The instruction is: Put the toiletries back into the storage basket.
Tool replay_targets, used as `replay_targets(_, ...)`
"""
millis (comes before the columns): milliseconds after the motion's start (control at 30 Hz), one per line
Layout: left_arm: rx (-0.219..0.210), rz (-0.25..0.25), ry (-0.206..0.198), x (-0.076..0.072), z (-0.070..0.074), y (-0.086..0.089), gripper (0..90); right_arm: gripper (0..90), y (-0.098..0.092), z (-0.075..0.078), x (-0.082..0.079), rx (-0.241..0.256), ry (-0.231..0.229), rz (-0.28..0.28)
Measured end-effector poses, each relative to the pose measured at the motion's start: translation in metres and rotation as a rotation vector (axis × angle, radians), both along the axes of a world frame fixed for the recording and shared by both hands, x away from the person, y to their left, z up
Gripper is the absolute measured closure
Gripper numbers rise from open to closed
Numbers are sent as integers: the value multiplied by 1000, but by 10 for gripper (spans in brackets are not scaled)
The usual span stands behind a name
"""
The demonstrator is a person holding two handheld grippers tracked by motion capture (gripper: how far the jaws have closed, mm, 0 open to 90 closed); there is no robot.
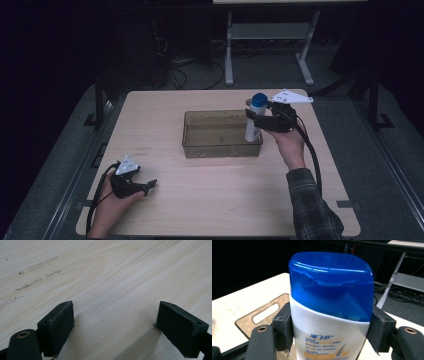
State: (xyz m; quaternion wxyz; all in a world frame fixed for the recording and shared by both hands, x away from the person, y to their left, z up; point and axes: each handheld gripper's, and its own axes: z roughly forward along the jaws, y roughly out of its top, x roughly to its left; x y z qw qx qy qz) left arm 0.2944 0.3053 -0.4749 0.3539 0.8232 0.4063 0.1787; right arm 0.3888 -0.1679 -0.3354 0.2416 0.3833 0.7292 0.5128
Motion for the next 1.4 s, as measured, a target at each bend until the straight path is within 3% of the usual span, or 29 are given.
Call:
replay_targets(933,2,-4,3,0,0,0,133,334,8,-48,9,-75,113,0)
replay_targets(1400,2,-4,3,0,0,0,133,333,10,-57,7,-98,124,2)
